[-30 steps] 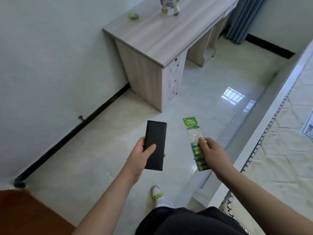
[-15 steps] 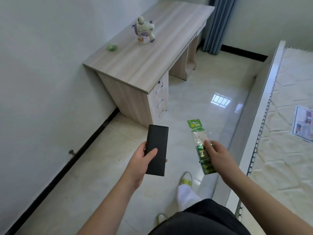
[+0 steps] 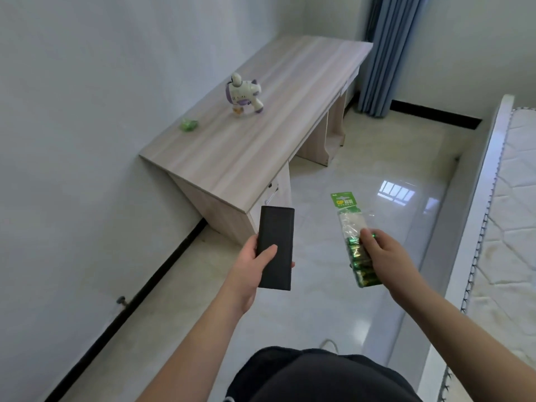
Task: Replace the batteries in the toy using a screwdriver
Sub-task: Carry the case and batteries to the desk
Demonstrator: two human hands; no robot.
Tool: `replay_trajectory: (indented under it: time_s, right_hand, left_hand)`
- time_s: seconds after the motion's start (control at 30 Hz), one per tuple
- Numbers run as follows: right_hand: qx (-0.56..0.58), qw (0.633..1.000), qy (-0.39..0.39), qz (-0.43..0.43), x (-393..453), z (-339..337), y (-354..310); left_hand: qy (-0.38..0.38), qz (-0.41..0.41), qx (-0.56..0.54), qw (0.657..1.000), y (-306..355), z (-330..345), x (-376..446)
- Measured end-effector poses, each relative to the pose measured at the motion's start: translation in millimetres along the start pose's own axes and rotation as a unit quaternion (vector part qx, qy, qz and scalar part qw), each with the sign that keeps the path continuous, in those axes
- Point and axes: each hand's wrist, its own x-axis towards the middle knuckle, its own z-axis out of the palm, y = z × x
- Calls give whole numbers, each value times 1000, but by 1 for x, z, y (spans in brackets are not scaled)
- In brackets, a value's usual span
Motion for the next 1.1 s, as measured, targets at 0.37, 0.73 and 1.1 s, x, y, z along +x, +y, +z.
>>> replay_trajectory:
  time_s: [0.37, 0.73, 1.1]
  right_hand:
    - [41, 999, -5, 8, 101, 26, -55]
    - [45, 999, 1, -7, 213, 72, -133]
    - [48, 999, -8, -9, 326, 51, -178]
  left_hand:
    - [16, -2, -27, 1000, 51, -18, 106]
    - [-31, 19, -9, 999, 127, -50, 230]
    - [-67, -4, -23, 997, 176, 8, 346]
